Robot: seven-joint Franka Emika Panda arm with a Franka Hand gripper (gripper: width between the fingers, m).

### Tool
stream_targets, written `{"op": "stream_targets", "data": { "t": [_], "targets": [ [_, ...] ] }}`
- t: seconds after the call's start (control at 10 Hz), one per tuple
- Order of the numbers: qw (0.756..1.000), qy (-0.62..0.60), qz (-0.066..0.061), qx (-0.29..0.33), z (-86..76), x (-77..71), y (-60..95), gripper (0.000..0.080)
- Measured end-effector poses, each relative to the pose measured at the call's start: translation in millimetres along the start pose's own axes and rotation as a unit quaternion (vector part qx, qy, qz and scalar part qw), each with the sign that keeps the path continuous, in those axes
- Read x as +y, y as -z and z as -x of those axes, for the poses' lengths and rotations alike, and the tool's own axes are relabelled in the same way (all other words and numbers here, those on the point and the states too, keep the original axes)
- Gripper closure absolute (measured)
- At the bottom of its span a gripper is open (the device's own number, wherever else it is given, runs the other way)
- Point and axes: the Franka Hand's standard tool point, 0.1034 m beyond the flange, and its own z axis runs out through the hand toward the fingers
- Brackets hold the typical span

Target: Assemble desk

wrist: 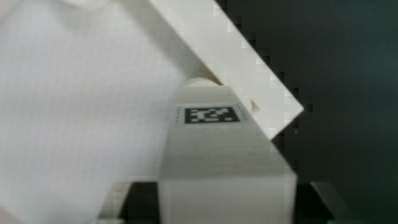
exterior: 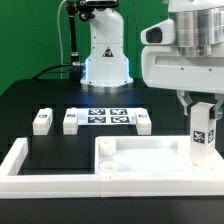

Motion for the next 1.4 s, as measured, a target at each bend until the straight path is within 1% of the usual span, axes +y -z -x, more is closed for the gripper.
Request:
{"op": "stream_targets", "data": {
  "t": [0.1,0.2,0.3,0.5,0.6,0.7,0.8,0.9,1.0,1.1,1.2,1.4],
  "targets": [
    [0.997,-0.076,-0.003,-0.003,2.4,-1.7,-0.7,0.0511],
    [0.986,-0.165,-0.010,-0.009,6.1,-4.3,-1.8,0.0509],
    [0.976,-0.219,-0.014,-0.011,9.1,-6.1,-2.1,0.0509],
    [0.951,-0.308,-0.015,-0.015,15.8,-11.0,-2.7,0.0509],
    [0.954,-0.299,-0.013,-0.014,16.7,-10.1,-3.3,0.0509],
    [0.961,-0.277,-0.013,-0.014,16.7,-10.3,-3.4,0.0395],
    [0.971,-0.238,-0.008,-0.012,16.6,-8.5,-3.3,0.0395],
    [0.991,-0.134,0.005,-0.005,15.5,-5.6,-2.3,0.0259],
    [0.999,-0.028,0.014,0.006,14.1,-5.9,-2.5,0.0171],
    [0.997,0.068,0.024,0.014,15.7,-6.0,-5.8,0.0156],
    [0.996,0.085,0.023,0.012,16.5,-6.4,-6.1,0.0156],
    [0.984,0.178,0.024,0.010,15.7,-6.1,-6.0,0.0151]
  ]
}}
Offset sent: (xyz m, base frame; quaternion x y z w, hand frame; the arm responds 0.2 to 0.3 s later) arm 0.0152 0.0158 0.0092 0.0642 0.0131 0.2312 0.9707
